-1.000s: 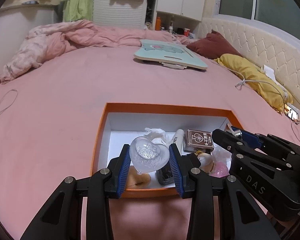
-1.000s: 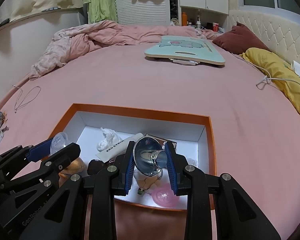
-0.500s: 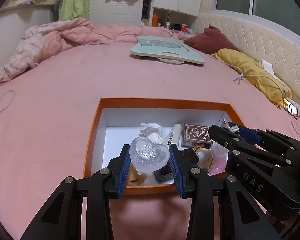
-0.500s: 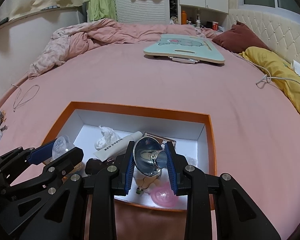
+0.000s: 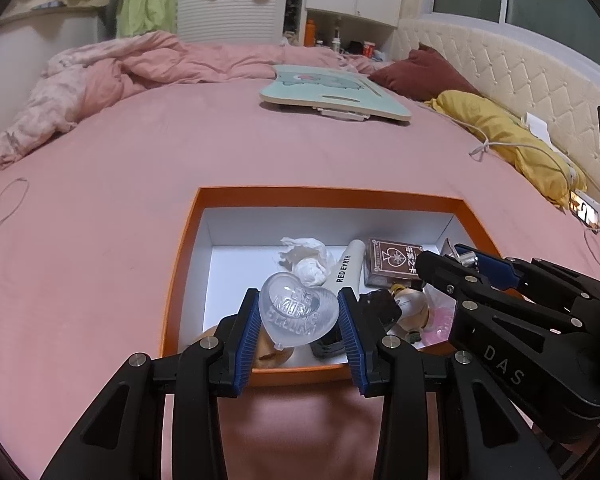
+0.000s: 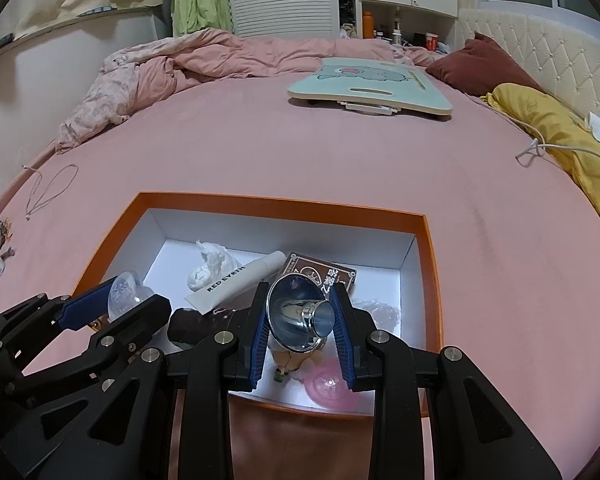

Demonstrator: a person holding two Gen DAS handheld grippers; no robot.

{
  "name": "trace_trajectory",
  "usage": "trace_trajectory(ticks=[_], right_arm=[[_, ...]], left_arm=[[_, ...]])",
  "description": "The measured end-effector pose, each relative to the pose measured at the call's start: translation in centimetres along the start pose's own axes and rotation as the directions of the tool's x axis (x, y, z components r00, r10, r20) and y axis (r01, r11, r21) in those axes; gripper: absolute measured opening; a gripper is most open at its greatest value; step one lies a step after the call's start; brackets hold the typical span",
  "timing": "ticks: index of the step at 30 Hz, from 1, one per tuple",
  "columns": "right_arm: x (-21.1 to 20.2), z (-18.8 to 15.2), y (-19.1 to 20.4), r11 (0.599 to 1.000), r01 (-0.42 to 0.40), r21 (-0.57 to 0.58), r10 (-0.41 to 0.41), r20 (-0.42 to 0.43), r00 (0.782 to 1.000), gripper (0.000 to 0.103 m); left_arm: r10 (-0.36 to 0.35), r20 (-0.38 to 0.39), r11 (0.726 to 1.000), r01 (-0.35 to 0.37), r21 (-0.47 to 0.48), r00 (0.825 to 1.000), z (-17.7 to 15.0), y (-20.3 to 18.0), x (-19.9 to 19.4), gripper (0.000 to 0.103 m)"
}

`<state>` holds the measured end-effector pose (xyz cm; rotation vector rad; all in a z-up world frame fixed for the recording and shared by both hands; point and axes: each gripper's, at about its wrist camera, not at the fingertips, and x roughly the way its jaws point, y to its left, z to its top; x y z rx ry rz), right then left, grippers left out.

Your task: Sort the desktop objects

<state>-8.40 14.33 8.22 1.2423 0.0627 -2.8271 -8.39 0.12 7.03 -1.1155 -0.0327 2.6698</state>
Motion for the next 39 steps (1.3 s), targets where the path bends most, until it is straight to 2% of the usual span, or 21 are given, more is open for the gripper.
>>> trace_trajectory(ticks=[2,3,4,7,9,23,32,36,39], right_arm=[[0.0,0.0,-0.1,1.000,0.003,0.007,-0.003,-0.001,1.000,0.031],[0.0,0.0,-0.2,1.000,0.003,0.014,-0.003,0.000,1.000,0.031],[0.0,0.0,-0.2,1.000,0.005,0.018,-0.005,-0.001,1.000,0.033],[0.3,0.0,-0.2,1.000,0.019,0.016,-0.019,-0.014,1.000,0.044],[0.3,-0.1,-0.3,0.999,0.019,0.027,-0.018,-0.018,1.000,0.047],[0.1,0.0,-0.1,1.000,0.028,0.013,-0.027,-0.006,1.000,0.047],[-2.6,-0.5,-0.8,0.998,0.052,0.018,-0.053,0.052,0.997,0.047],[-4.5,-1.5,-1.2,0.997,0.068,0.045,-0.071,0.065,0.995,0.047],[-5.6,-3.0,-1.3,0.995,0.082,0.055,-0.085,0.052,0.995,0.047]], left_arm=[[0.006,0.004,1.000,-0.006,-0.001,1.000,0.0,0.0,0.0,0.041],[0.010,0.005,1.000,-0.010,-0.002,1.000,0.0,0.0,0.0,0.047],[0.015,0.007,1.000,-0.015,-0.002,1.000,0.0,0.0,0.0,0.049],[0.018,0.008,1.000,-0.018,-0.011,1.000,0.0,0.3,-0.1,0.049],[0.017,0.011,1.000,-0.016,-0.024,1.000,0.0,0.5,-0.1,0.051],[0.024,0.013,0.999,-0.023,-0.039,1.000,0.3,0.7,-0.3,0.058],[0.020,0.054,0.997,-0.016,-0.073,0.998,-0.3,1.0,-4.1,0.085],[-0.007,0.035,0.996,0.010,-0.091,0.999,-1.1,0.8,-5.4,0.085],[0.010,0.020,0.996,-0.009,-0.083,1.000,-2.6,0.3,-6.1,0.085]])
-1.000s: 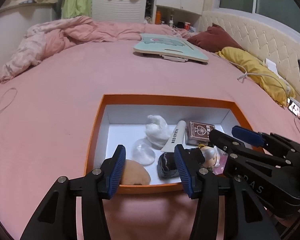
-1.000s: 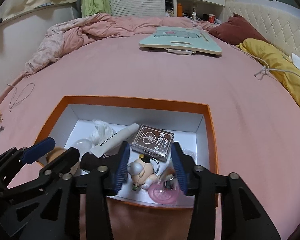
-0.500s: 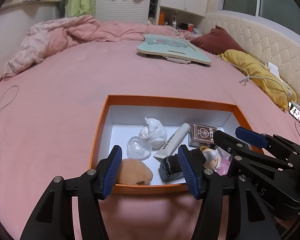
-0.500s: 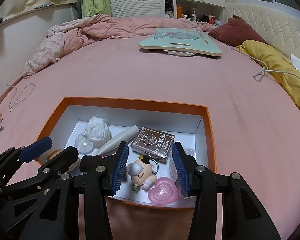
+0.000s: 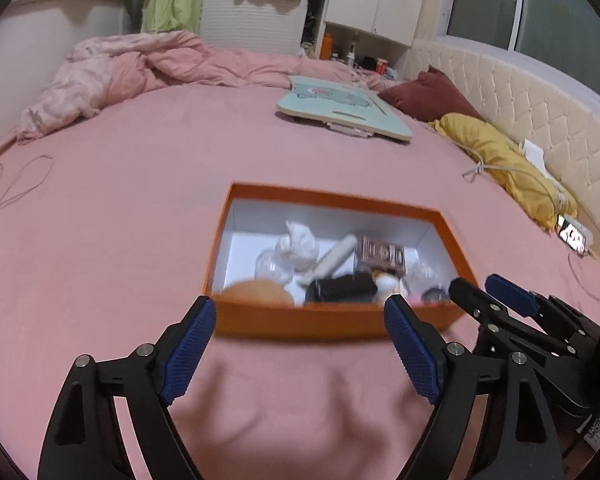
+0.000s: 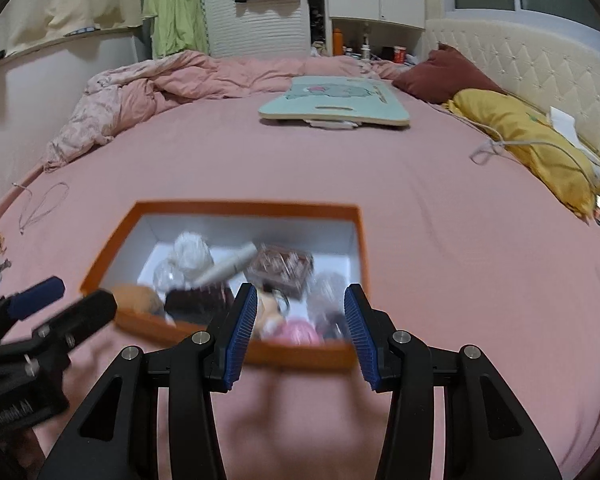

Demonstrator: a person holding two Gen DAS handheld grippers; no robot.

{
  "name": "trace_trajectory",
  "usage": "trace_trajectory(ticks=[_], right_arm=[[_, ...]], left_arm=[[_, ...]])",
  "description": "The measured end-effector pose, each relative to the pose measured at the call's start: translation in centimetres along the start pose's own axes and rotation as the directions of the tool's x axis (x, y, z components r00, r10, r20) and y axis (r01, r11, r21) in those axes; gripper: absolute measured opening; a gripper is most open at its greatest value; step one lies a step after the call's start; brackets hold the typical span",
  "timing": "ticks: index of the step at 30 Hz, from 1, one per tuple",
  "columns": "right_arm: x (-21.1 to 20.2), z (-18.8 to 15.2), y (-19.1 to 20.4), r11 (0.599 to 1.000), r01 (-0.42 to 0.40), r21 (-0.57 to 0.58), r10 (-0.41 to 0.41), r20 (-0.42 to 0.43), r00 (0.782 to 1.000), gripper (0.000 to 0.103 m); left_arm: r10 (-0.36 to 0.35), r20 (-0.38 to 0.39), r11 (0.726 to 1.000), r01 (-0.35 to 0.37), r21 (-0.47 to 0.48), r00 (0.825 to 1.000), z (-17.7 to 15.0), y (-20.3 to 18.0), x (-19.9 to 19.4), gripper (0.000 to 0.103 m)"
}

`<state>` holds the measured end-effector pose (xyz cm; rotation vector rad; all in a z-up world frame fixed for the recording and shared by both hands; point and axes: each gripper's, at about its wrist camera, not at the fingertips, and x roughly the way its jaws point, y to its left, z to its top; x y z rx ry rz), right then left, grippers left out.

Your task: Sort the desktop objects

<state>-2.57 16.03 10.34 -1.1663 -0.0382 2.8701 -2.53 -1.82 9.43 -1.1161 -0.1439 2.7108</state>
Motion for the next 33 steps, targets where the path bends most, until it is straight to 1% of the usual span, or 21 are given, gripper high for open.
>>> trace_trajectory(ticks=[4,6,8,10,11,12,13,14,16,18,21,33], right_arm=[[-1.1,-3.1,-0.4,1.000,0.019,0.007,-0.019,-0.041,0.999,0.047],[-1.4,-4.9,-0.7,0.999,0.033,0.013,-0.032,-0.072,0.997,0.047],[-1.0,-6.5,-1.0,0.999,0.045,0.026,-0.042,-0.120,0.992,0.047],[0.1,-8.0,-1.3,0.998,0.048,0.043,-0.039,-0.190,0.981,0.047],[1.0,-8.6,-1.6,0.997,0.043,0.065,-0.028,-0.226,0.974,0.048],[1.3,-8.9,-1.8,0.996,0.039,0.077,-0.022,-0.217,0.976,0.052],[1.3,-9.0,-1.7,0.997,0.035,0.069,-0.021,-0.194,0.981,0.063],[1.4,-9.0,-1.6,0.998,0.036,0.050,-0.026,-0.174,0.984,0.067],[1.6,-9.3,-1.1,0.998,0.056,0.000,-0.055,-0.150,0.987,0.073],[1.6,-9.4,-1.2,0.998,0.065,0.001,-0.064,-0.134,0.989,0.074],[1.6,-9.4,-1.4,0.998,0.056,0.014,-0.054,-0.136,0.989,0.074],[1.8,-9.7,-1.3,0.998,0.062,0.010,-0.061,-0.132,0.989,0.075]], left_arm=[[0.054,-0.048,0.998,-0.052,0.035,0.997,-2.7,-0.2,0.3,0.086],[0.072,-0.079,0.997,-0.071,0.025,0.994,-3.9,0.2,1.1,0.086],[0.076,-0.131,0.997,-0.077,0.001,0.988,-5.0,0.9,2.6,0.087],[0.066,-0.207,0.998,-0.069,-0.008,0.976,-6.3,1.6,5.0,0.095],[0.059,-0.214,0.998,-0.060,0.001,0.975,-6.7,1.6,5.6,0.100],[0.071,-0.207,0.997,-0.066,0.027,0.976,-6.8,1.1,5.7,0.103],[0.097,-0.208,0.995,-0.087,0.055,0.973,-6.9,0.7,5.9,0.103],[0.110,-0.202,0.993,-0.098,0.069,0.973,-7.0,0.4,5.9,0.103],[0.098,-0.192,0.994,-0.089,0.056,0.977,-7.1,0.7,5.8,0.103],[0.092,-0.189,0.995,-0.084,0.051,0.978,-7.1,0.8,5.7,0.103],[0.091,-0.189,0.995,-0.083,0.050,0.978,-7.2,0.8,5.8,0.103],[0.103,-0.177,0.994,-0.096,0.046,0.979,-7.3,0.2,5.9,0.103]])
